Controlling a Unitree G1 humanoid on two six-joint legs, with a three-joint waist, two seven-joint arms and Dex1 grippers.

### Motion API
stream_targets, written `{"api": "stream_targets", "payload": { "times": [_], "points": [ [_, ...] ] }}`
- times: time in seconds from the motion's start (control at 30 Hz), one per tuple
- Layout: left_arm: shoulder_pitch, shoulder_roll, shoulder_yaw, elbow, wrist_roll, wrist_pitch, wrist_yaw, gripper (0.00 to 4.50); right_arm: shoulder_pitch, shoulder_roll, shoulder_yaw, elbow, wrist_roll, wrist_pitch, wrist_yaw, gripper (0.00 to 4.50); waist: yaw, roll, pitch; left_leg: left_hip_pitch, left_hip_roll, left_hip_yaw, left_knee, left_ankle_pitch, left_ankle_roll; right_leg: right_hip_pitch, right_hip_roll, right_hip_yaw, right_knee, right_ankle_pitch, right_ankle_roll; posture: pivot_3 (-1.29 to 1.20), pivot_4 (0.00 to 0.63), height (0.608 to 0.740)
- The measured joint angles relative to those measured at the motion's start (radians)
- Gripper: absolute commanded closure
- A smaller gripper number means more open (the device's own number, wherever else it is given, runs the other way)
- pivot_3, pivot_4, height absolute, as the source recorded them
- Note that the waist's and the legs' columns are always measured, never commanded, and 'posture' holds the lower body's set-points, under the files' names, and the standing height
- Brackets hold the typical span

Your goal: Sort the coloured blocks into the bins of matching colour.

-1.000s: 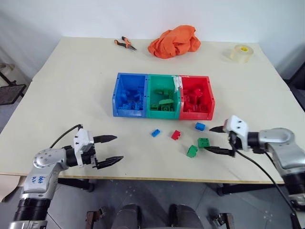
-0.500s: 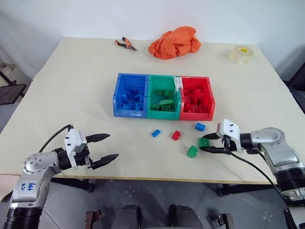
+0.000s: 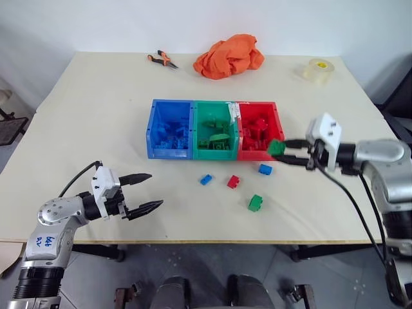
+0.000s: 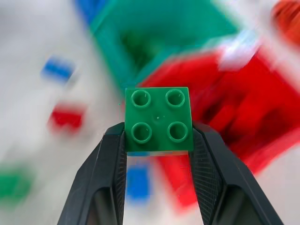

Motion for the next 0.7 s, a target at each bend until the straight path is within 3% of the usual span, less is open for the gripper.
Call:
{"api": "stream_targets", "payload": {
  "times": [0.1, 0.3, 0.47, 0.6, 0.7],
  "points": [
    [-0.006, -0.006, -0.005, 0.000, -0.001, -0.004, -0.004, 0.00, -0.112, 0.147, 0.067, 0.174, -0.045, -0.060, -0.033, 3.04, -0.005, 0.000, 0.000, -0.001, -0.002, 0.001, 0.000, 0.000, 0.000, -0.003, 0.000, 0.000, 0.004, 0.000, 0.000, 0.00, 0.150, 0.740],
    [-0.017, -0.037, -0.011, 0.000, -0.009, -0.028, -0.020, 0.00, -0.297, 0.326, 0.117, 0.522, -0.119, -0.235, -0.078, 3.04, -0.003, 0.000, 0.000, -0.003, -0.004, -0.001, 0.002, 0.000, 0.001, -0.009, -0.001, 0.001, 0.015, 0.000, 0.000, 0.00, 0.150, 0.740],
    [-0.020, -0.058, -0.006, -0.002, -0.030, -0.041, -0.035, 0.00, -0.379, 0.368, 0.117, 0.695, -0.161, -0.340, -0.101, 1.45, -0.010, -0.001, 0.000, -0.003, -0.003, -0.002, 0.002, 0.000, 0.001, -0.008, -0.001, 0.001, 0.017, 0.000, 0.000, 0.00, 0.150, 0.740],
    [-0.019, -0.058, 0.002, -0.002, -0.041, -0.041, -0.046, 0.00, -0.379, 0.358, 0.109, 0.721, -0.162, -0.377, -0.073, 0.13, -0.020, 0.000, 0.000, -0.003, -0.003, -0.002, 0.001, 0.000, 0.001, -0.009, 0.000, 0.001, 0.017, 0.000, 0.000, 0.00, 0.150, 0.740],
    [-0.020, -0.058, 0.001, -0.001, -0.044, -0.041, -0.052, 0.00, -0.371, 0.329, 0.082, 0.702, -0.159, -0.382, -0.057, 0.06, -0.020, 0.000, 0.000, -0.003, -0.003, -0.002, 0.001, 0.000, 0.001, -0.009, 0.000, 0.001, 0.017, 0.000, 0.000, 0.00, 0.150, 0.740]
  ]
}}
